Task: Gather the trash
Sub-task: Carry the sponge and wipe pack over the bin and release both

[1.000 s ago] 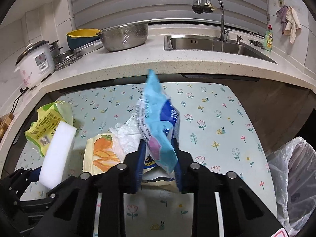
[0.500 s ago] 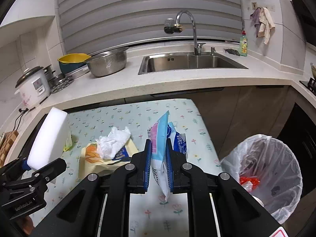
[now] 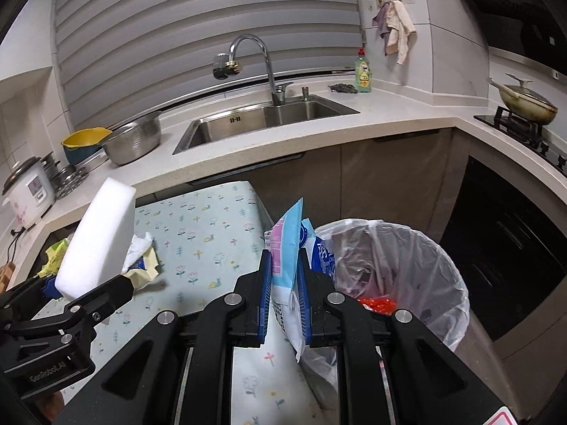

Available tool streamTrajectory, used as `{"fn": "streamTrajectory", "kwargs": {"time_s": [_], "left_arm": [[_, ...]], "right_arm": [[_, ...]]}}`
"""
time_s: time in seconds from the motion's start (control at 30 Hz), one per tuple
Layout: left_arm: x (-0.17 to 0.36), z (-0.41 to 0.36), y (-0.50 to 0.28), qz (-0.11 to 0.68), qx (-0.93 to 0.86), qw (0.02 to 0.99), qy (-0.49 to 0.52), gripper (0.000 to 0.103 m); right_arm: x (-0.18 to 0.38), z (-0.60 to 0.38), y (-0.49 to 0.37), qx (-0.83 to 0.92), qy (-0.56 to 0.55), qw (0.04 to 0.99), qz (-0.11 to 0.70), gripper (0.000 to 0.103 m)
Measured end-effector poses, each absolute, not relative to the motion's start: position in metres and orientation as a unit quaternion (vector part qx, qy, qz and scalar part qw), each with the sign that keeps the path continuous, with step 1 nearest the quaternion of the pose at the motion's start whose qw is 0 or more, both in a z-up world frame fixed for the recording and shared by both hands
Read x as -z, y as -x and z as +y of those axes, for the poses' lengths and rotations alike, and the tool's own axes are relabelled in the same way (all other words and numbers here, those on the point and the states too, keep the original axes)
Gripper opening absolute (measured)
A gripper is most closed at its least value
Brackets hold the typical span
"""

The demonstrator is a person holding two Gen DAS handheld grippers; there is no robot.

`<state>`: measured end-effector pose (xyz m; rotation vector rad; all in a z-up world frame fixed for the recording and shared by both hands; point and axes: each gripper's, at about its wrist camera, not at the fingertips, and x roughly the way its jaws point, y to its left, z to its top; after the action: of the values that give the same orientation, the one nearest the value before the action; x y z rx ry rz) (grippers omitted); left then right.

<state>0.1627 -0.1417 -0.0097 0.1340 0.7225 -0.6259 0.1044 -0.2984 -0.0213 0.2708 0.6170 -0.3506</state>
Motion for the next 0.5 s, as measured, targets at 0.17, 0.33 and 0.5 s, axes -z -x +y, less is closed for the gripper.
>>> {"fn": "streamTrajectory", "kwargs": {"time_s": [0.17, 0.33, 0.5], "left_arm": [[0.018, -0.18, -0.151, 0.352, 0.324, 0.874, -0.084, 0.067], [0.026, -0.216, -0.142, 0.355, 0.347, 0.862, -0.102, 0.067], [0.034, -0.244, -0.138, 0.364, 0.367, 0.848, -0.116, 0.067]], "right_arm": [[0.03, -0.328, -0.081, 0.195, -0.147, 0.921, 0.302, 0.013], [0.039, -0.353, -0.067, 0.214, -0.161, 0.914, 0.304, 0.013], [0.046, -0.369, -0.06, 0.225, -0.169, 0.909, 0.307, 0.013]]}}
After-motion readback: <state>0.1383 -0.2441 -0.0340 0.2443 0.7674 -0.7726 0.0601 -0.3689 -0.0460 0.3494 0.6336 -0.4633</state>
